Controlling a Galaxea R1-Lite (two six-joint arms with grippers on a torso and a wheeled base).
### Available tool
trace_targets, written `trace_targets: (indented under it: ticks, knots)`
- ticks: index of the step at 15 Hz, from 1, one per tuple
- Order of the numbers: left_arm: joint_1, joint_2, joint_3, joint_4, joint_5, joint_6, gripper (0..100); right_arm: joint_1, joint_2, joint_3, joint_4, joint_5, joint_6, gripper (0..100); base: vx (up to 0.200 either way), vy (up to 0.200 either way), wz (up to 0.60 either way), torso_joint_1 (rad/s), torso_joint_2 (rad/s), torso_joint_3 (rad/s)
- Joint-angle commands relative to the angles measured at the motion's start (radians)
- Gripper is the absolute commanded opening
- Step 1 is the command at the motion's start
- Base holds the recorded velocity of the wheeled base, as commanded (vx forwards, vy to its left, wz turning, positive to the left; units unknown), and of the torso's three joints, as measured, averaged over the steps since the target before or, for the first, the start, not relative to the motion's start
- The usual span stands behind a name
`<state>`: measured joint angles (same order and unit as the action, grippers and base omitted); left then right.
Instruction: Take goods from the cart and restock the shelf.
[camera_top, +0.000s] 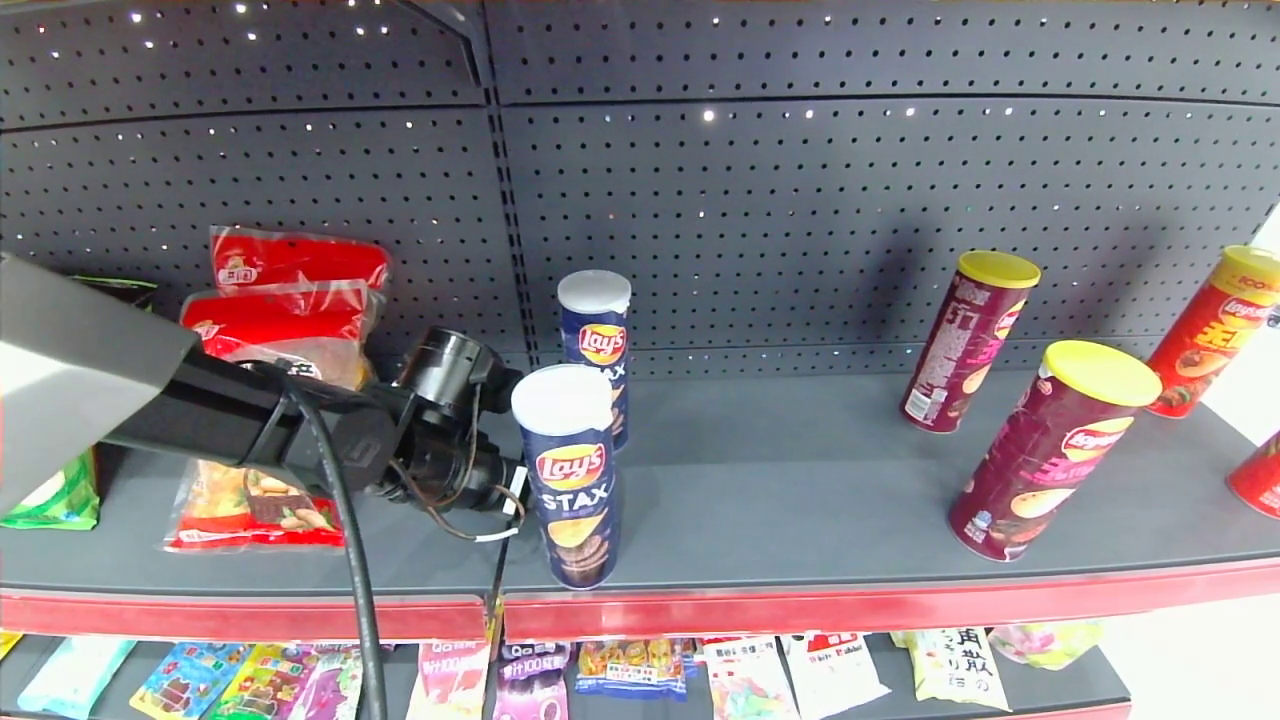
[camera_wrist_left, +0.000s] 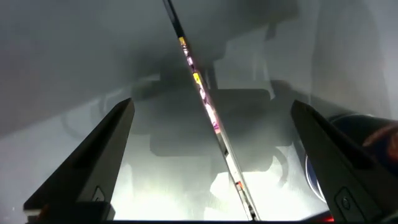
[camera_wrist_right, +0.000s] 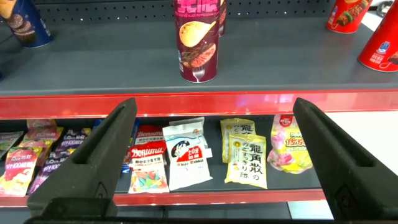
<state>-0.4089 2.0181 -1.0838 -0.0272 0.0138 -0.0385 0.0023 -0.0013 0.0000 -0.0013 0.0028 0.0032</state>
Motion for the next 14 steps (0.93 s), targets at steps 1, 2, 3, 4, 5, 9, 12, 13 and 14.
trace_targets:
  ticks: [1, 2, 3, 4, 5, 9, 12, 13, 14]
  knots:
    - [-0.001, 0.002, -0.002, 0.000, 0.000, -0.001, 100, 0.001, 0.001, 0.000, 0.000, 0.000, 0.000, 100, 0.000, 0.000, 0.00, 0.000, 0.00, 0.000]
    - [-0.002, 0.002, -0.002, 0.000, 0.000, -0.001, 100, 0.001, 0.001, 0.000, 0.000, 0.000, 0.000, 100, 0.000, 0.000, 0.00, 0.000, 0.00, 0.000]
    - [-0.007, -0.001, -0.002, 0.001, 0.000, 0.000, 100, 0.001, 0.001, 0.000, 0.000, 0.000, 0.000, 100, 0.000, 0.000, 0.00, 0.000, 0.00, 0.000]
    - [-0.007, -0.007, -0.001, 0.003, -0.003, 0.002, 100, 0.001, 0.001, 0.000, 0.000, 0.000, 0.000, 100, 0.000, 0.000, 0.00, 0.000, 0.00, 0.000]
    - [-0.004, -0.012, 0.001, 0.003, -0.002, 0.003, 100, 0.001, 0.001, 0.000, 0.000, 0.000, 0.000, 100, 0.000, 0.000, 0.00, 0.000, 0.00, 0.000]
    - [0.007, -0.047, 0.024, 0.020, -0.002, 0.005, 100, 0.001, 0.001, 0.000, 0.000, 0.000, 0.000, 100, 0.000, 0.000, 0.00, 0.000, 0.00, 0.000]
    - [0.005, -0.087, 0.067, 0.024, -0.006, 0.009, 100, 0.001, 0.001, 0.000, 0.000, 0.000, 0.000, 100, 0.000, 0.000, 0.00, 0.000, 0.00, 0.000]
    - [0.002, -0.107, 0.087, 0.027, -0.012, 0.020, 100, 0.001, 0.001, 0.000, 0.000, 0.000, 0.000, 100, 0.000, 0.000, 0.00, 0.000, 0.00, 0.000]
    - [0.001, -0.127, 0.108, 0.049, -0.015, 0.045, 100, 0.001, 0.001, 0.000, 0.000, 0.000, 0.000, 100, 0.000, 0.000, 0.00, 0.000, 0.00, 0.000]
